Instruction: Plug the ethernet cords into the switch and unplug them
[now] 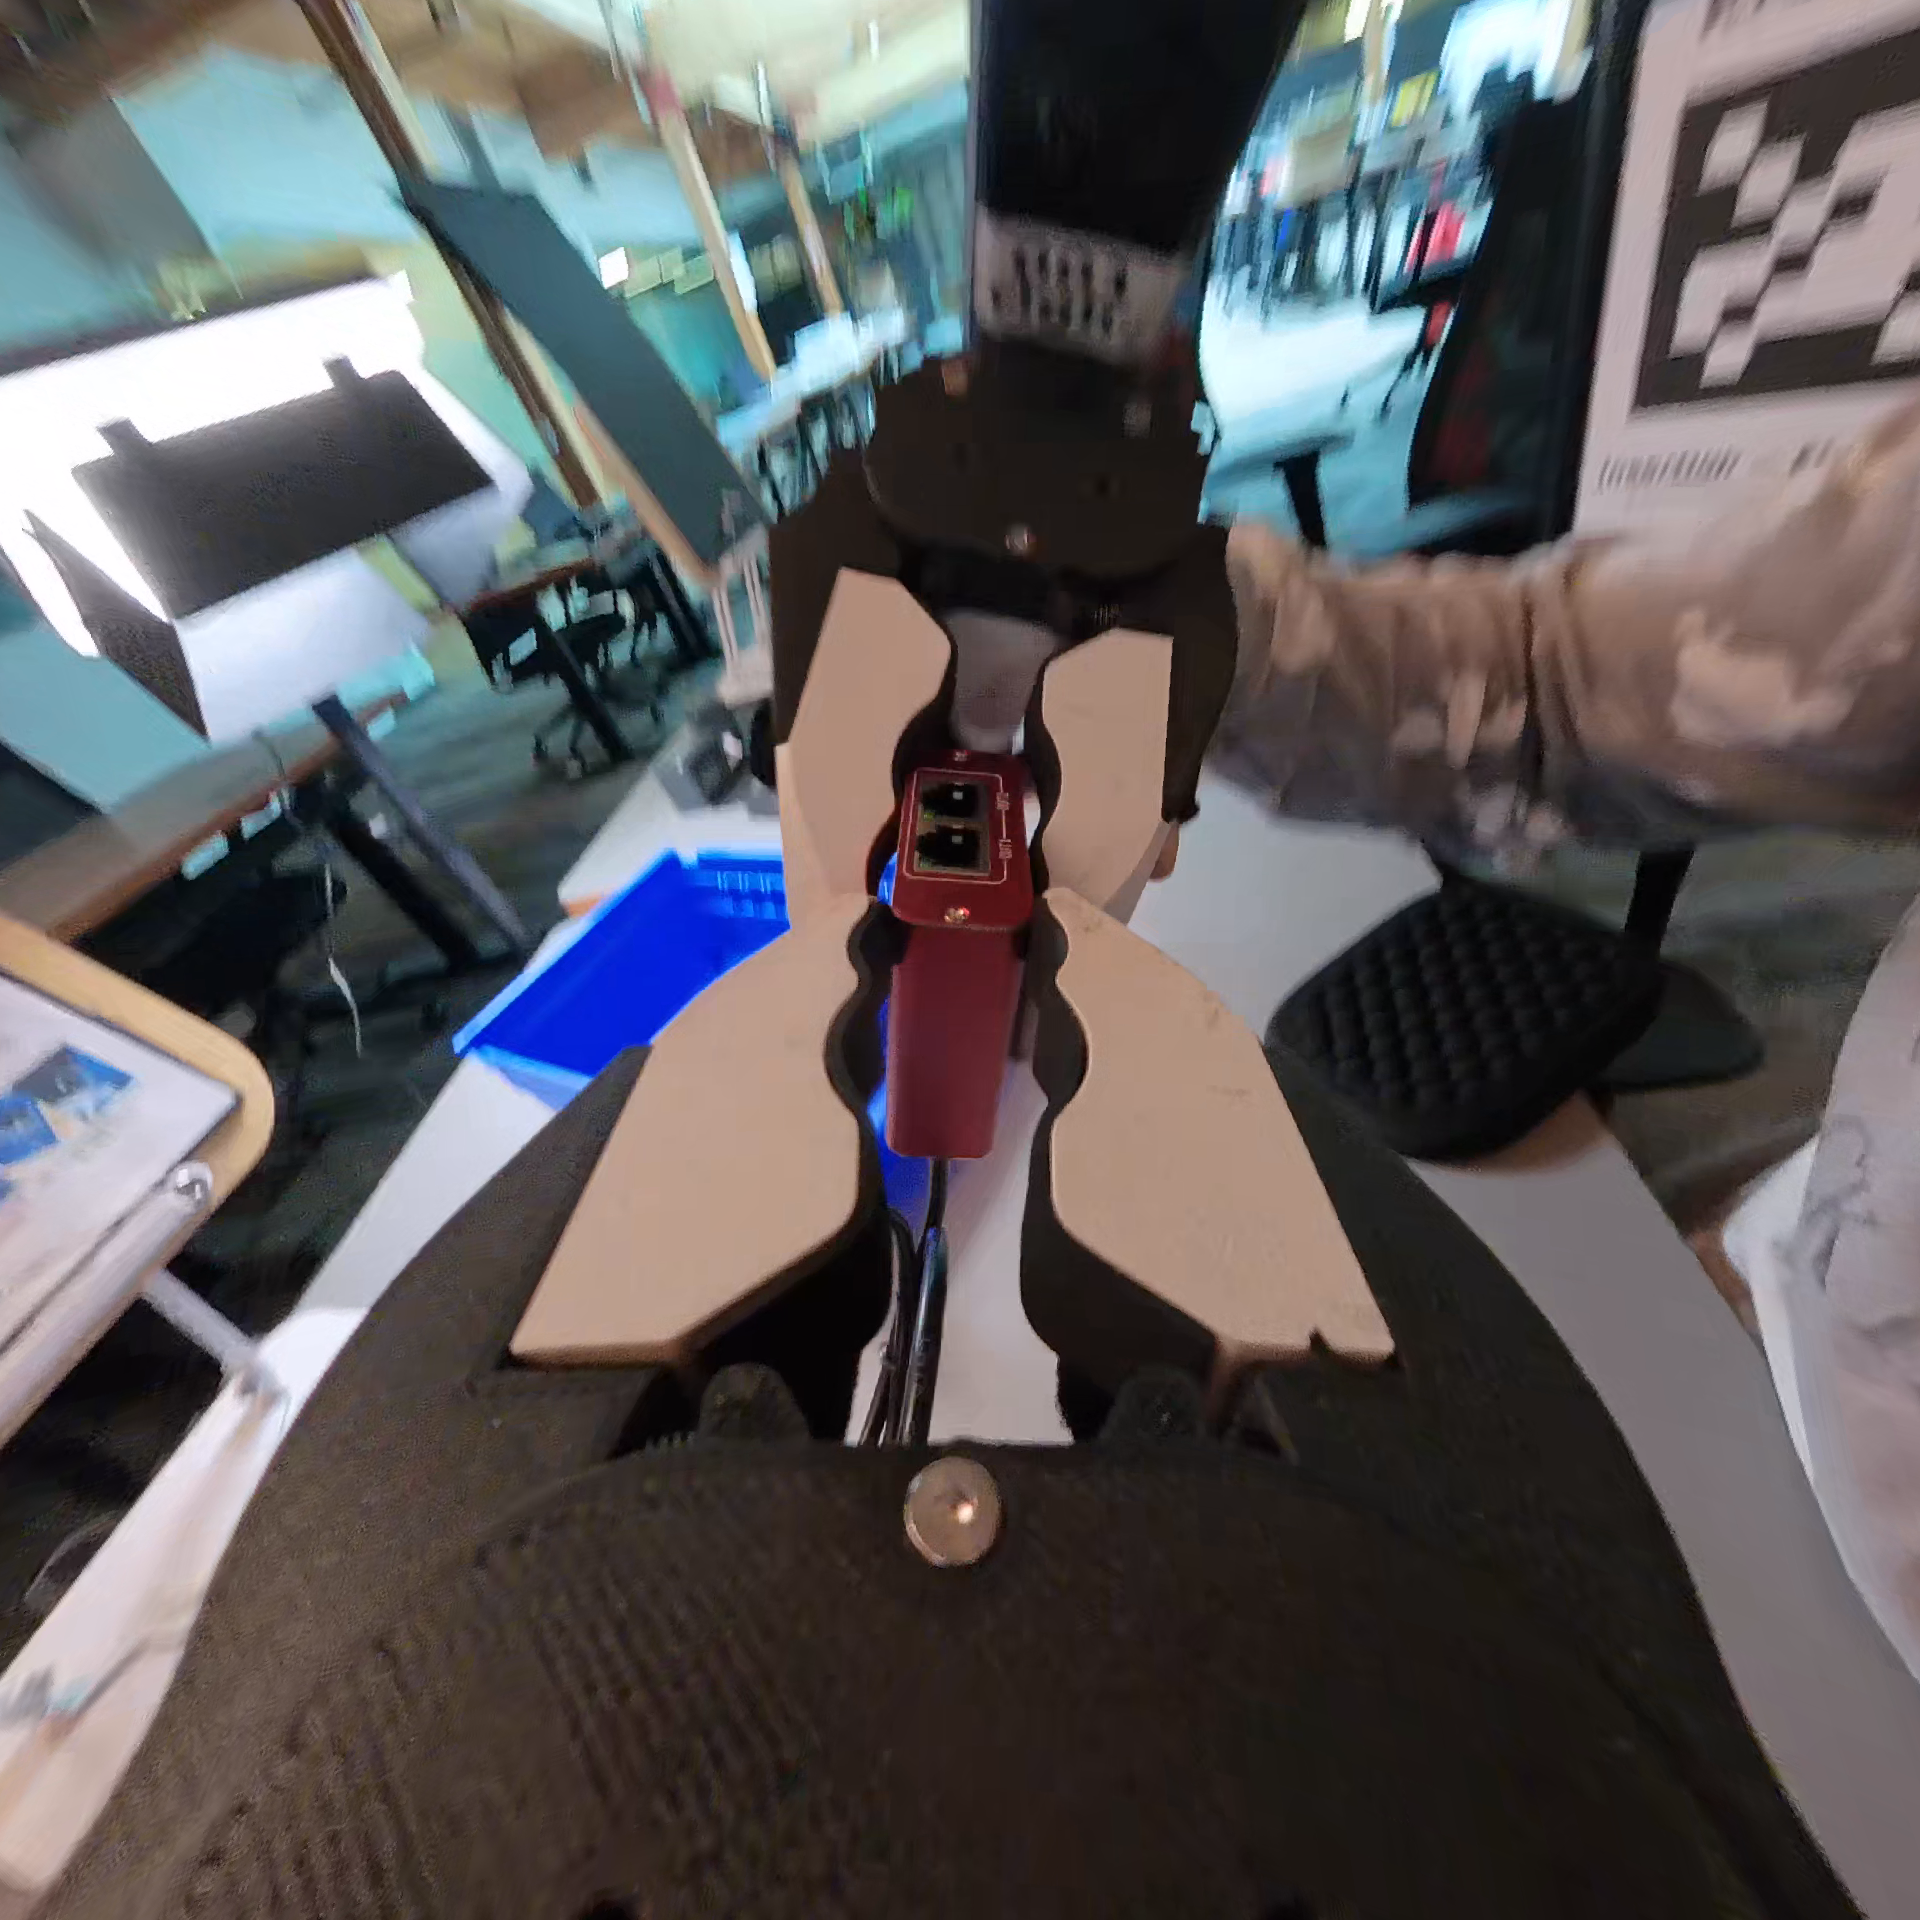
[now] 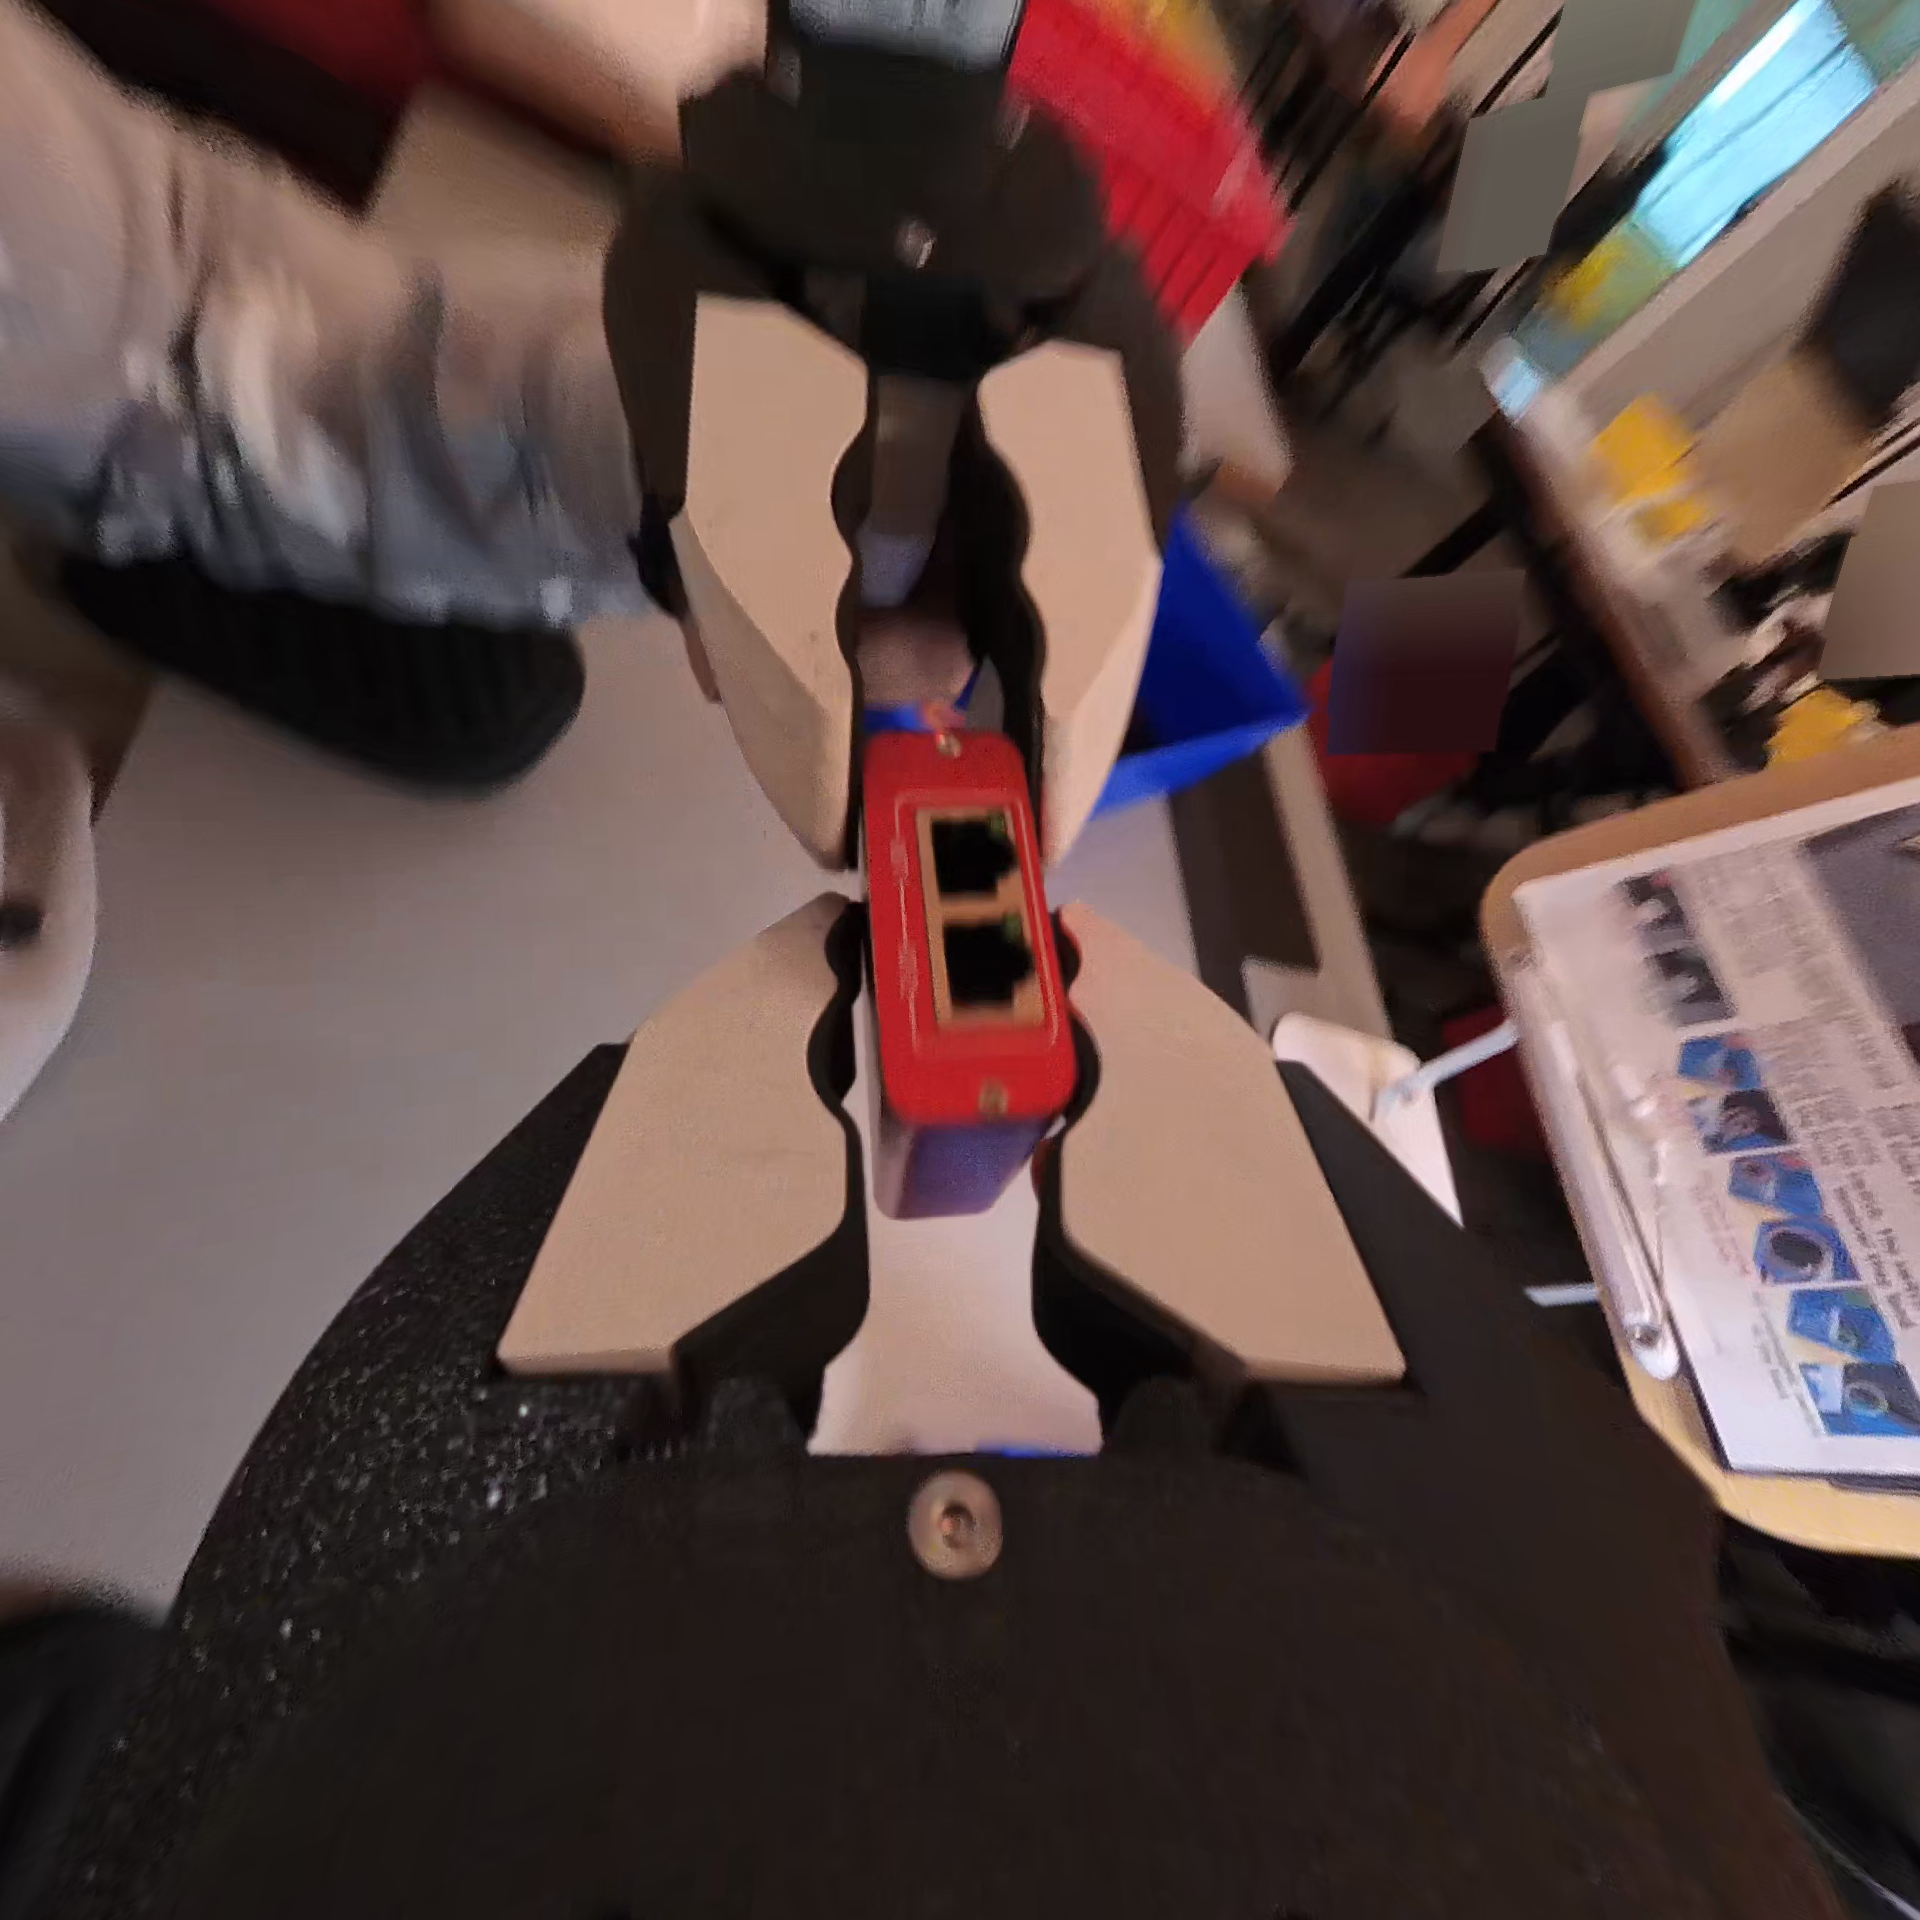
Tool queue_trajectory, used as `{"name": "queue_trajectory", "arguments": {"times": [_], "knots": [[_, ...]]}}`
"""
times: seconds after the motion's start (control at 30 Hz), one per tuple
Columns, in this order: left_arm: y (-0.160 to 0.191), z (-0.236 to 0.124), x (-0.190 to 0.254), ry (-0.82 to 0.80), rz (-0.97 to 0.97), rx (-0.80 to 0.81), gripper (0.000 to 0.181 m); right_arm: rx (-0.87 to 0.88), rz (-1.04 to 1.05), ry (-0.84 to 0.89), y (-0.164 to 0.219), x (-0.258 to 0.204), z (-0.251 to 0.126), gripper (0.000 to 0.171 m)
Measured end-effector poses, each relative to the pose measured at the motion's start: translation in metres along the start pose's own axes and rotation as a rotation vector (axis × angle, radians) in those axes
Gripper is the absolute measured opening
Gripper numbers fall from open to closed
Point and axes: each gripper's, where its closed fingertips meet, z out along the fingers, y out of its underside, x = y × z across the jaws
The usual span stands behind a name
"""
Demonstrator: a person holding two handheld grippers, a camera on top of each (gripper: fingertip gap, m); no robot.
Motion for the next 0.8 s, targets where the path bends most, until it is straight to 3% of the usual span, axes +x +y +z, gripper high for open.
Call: {"name": "queue_trajectory", "arguments": {"times": [0.17, 0.33, 0.4, 0.53, 0.63, 0.8], "knots": [[-0.05, -0.029, -0.024, 0.001, -0.066, 0.348, 0.026, 0.51, 0.219, 0.052, -0.036, 0.026, -0.021, 0.042], [-0.051, -0.052, -0.039, 0.04, -0.194, 0.597, 0.026, 0.628, 0.228, 0.092, -0.046, 0.037, -0.005, 0.029], [-0.038, -0.056, -0.047, 0.061, -0.254, 0.539, 0.026, 0.538, 0.237, 0.076, -0.04, 0.04, 0.002, 0.028], [0.009, -0.049, -0.056, -0.057, -0.136, 0.142, 0.031, 0.183, 0.145, 0.104, 0.003, 0.039, 0.011, 0.027], [0.034, -0.033, -0.039, -0.008, -0.096, -0.067, 0.044, 0.033, 0.075, 0.062, 0.026, 0.023, 0.019, 0.027], [0.051, -0.009, -0.027, 0.012, 0.001, -0.14, 0.029, -0.01, 0.032, 0.036, 0.03, 0.012, 0.022, 0.027]]}}
